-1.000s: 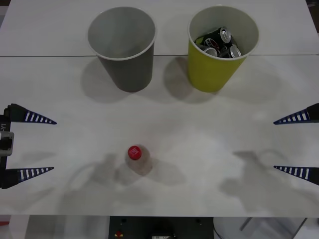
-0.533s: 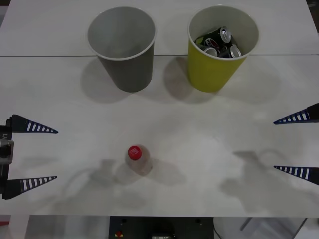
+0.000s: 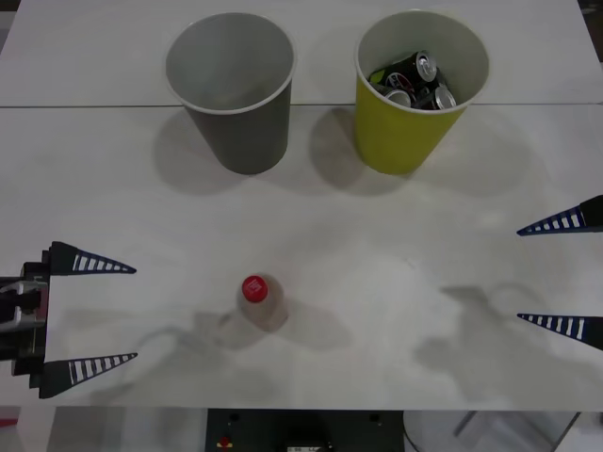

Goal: Put the can into the green bin and the plastic bottle into the gray bin

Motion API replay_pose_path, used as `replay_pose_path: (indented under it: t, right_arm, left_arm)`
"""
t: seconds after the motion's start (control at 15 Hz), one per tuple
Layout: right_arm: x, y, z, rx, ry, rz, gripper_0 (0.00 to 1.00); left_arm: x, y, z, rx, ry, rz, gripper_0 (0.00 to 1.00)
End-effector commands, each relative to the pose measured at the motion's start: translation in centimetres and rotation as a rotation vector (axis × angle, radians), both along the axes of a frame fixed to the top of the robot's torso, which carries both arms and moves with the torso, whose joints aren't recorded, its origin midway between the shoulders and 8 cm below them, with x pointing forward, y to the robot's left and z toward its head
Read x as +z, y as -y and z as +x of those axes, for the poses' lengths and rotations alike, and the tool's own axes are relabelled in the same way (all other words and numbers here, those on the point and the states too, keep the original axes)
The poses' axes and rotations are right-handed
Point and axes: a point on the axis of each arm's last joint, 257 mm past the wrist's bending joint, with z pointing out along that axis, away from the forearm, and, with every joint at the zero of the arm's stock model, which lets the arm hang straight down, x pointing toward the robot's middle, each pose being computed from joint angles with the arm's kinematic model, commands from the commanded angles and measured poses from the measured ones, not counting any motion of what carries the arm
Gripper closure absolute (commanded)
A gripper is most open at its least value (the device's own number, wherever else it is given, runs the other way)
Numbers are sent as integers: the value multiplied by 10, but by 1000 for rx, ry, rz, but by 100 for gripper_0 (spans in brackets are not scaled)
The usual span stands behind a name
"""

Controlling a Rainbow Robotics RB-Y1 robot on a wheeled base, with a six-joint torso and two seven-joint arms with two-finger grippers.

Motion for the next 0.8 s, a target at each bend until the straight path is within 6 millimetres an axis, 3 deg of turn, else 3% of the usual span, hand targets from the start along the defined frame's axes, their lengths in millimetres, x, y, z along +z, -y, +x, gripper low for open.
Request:
replay_pose_path:
  t: [0.07,0.47,0.8]
  right_arm:
    - [0,0,0,0,0,0,0]
    - [0,0,0,0,0,0,0]
    - [0,0,0,0,0,0,0]
  left_arm:
    - [-10,7,2,-10,-8,-16,0]
    - [-32,19,19,-50,-13,-109,0]
    - [-38,43,29,-37,2,-221,0]
